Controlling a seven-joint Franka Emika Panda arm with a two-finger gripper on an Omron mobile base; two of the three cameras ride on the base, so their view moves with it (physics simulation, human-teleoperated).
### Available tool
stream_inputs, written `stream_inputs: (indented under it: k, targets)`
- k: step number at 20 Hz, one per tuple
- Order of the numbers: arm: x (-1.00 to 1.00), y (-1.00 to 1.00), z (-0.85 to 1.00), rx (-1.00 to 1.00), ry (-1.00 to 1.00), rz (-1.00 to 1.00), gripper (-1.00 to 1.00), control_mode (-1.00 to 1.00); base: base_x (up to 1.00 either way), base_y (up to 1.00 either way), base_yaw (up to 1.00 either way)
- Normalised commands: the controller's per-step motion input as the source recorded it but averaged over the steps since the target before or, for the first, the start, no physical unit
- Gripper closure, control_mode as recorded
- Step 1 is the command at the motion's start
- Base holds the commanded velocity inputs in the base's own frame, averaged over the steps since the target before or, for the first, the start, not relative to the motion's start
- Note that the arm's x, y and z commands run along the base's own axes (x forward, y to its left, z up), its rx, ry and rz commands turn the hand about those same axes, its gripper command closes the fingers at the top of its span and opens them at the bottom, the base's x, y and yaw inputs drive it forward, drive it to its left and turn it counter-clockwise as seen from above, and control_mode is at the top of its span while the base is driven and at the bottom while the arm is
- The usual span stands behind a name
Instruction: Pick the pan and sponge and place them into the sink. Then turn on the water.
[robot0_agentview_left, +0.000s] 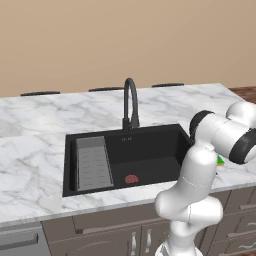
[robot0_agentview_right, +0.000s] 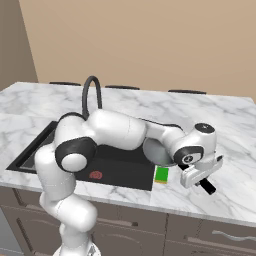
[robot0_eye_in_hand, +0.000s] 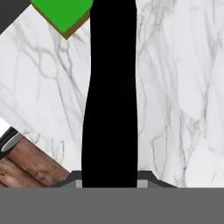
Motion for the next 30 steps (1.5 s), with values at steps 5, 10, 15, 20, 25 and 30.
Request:
stream_inputs:
  k: [5, 10, 15, 20, 25, 30]
  targets:
    - [0.01, 0.33, 0.0, 0.0, -0.02, 0.11, 1.0, -1.0, 0.0, 0.0, 0.0]
    - [0.07, 0.44, 0.0, 0.0, 0.0, 0.09, 1.0, -1.0, 0.0, 0.0, 0.0]
    - [0.13, 0.49, 0.0, 0.0, 0.0, 0.04, 1.0, -1.0, 0.0, 0.0, 0.0]
    - [0.12, 0.47, 0.07, -0.03, 0.08, 0.0, 1.0, -1.0, 0.0, 0.0, 0.0]
    - [0.07, 0.48, 0.08, -0.08, 0.11, 0.0, 1.0, -1.0, 0.0, 0.0, 0.0]
    - [0.11, 0.42, 0.1, -0.07, 0.1, 0.0, 1.0, -1.0, 0.0, 0.0, 0.0]
